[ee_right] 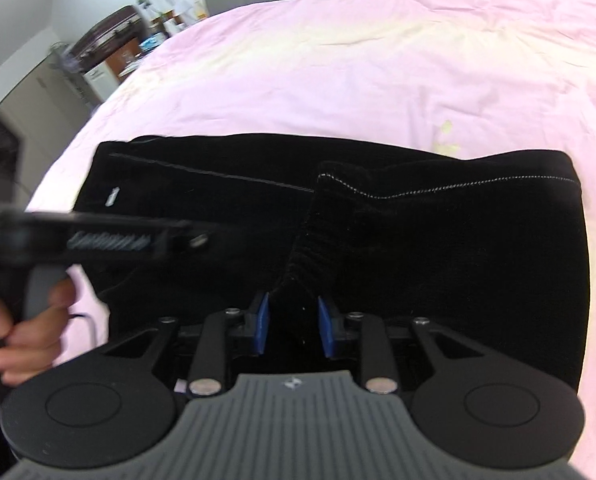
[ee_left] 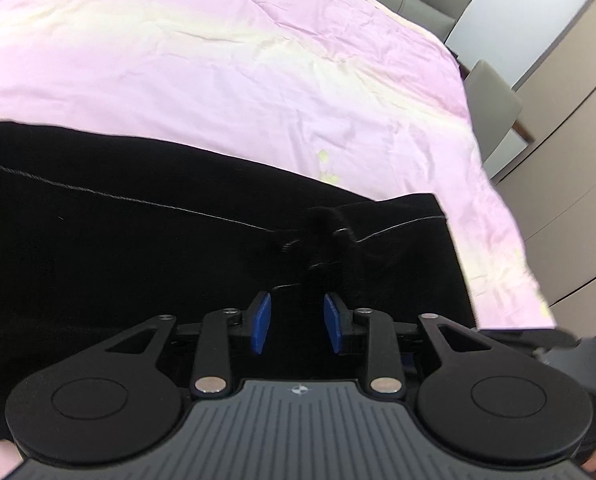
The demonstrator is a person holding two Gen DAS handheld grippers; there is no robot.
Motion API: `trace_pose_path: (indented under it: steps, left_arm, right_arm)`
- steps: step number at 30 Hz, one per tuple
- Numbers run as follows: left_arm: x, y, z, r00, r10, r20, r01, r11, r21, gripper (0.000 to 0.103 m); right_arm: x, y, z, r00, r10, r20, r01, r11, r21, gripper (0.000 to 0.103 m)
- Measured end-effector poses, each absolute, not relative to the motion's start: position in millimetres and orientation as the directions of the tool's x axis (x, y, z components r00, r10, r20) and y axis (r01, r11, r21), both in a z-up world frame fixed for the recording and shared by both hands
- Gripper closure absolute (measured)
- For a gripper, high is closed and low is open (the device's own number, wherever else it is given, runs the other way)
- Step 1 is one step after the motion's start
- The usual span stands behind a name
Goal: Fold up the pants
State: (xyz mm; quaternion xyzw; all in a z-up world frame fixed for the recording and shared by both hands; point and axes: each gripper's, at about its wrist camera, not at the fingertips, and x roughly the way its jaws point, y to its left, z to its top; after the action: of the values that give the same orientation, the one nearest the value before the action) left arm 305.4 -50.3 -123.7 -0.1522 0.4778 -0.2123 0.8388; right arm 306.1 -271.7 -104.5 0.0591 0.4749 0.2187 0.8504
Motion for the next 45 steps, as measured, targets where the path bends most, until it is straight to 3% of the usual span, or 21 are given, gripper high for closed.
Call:
trace_pose_path:
  steps: [5,8,10,12,15,19,21,27,30,33,36,38,45]
  left_arm:
    - [314,-62,-133,0.425,-0.537,-0.729,0.180,0.839,-0.513,0.045]
    - [322,-71,-143,0.415,-0.515,-0.751,0.157,0.853,-0.498,0.045]
    - [325,-79,-151,0.399,-0.503,-0.767,0.160,0.862,-0.481,0.044]
    - [328,-85,-159,0.392,-0.484,-0.782,0.154,0.873,-0.462,0.037]
    - [331,-89,-174,0.381,-0.464,-0.800,0.120,0.882,-0.455,0.035]
    - [336,-88,-195,0.369,-0.485,-0.793,0.075,0.866,-0.494,0.028]
    - [336,-92,-194,0.377,-0.497,-0.782,0.097,0.861,-0.500,0.048]
    - [329,-89,-156,0.470,-0.497,-0.730,0.142,0.859,-0.493,0.078]
    - [331,-90,-120,0.519,-0.475,-0.710,0.223,0.878,-0.424,0.079]
    - [344,-88,-111,0.508,-0.420,-0.752,0.245,0.908,-0.341,0.079]
    - [355,-80,-131,0.463,-0.370,-0.806,0.213,0.929,-0.304,0.079]
    - [357,-73,-150,0.434,-0.365,-0.823,0.189,0.931,-0.313,0.079]
    - [361,-58,-178,0.412,-0.397,-0.820,0.173,0.918,-0.357,0.077]
  right_arm:
    - [315,-267,-137,0.421,0.417,-0.806,-0.271,0.906,0.327,0.079]
    - [309,-265,-137,0.437,0.415,-0.798,-0.298,0.904,0.307,0.071]
    - [305,-272,-129,0.440,0.426,-0.791,-0.298,0.900,0.319,0.059]
    - [300,-283,-119,0.455,0.429,-0.781,-0.297,0.899,0.321,0.055]
    - [288,-305,-102,0.509,0.367,-0.779,-0.293,0.924,0.245,0.045]
    - [273,-347,-90,0.582,0.230,-0.780,-0.210,0.969,0.129,0.045]
    - [266,-372,-91,0.594,0.178,-0.785,-0.139,0.983,0.118,0.045]
    - [255,-432,-101,0.594,0.085,-0.800,0.032,0.991,0.129,0.045]
    - [249,-441,-105,0.603,0.095,-0.792,0.050,0.986,0.156,0.045]
    - [252,-438,-105,0.615,0.126,-0.778,0.019,0.985,0.174,0.048]
    - [258,-421,-105,0.635,0.166,-0.755,-0.021,0.980,0.197,0.070]
    - [265,-410,-107,0.645,0.202,-0.737,-0.041,0.972,0.231,0.078]
    - [287,-371,-154,0.590,0.176,-0.788,-0.073,0.983,0.166,0.078]
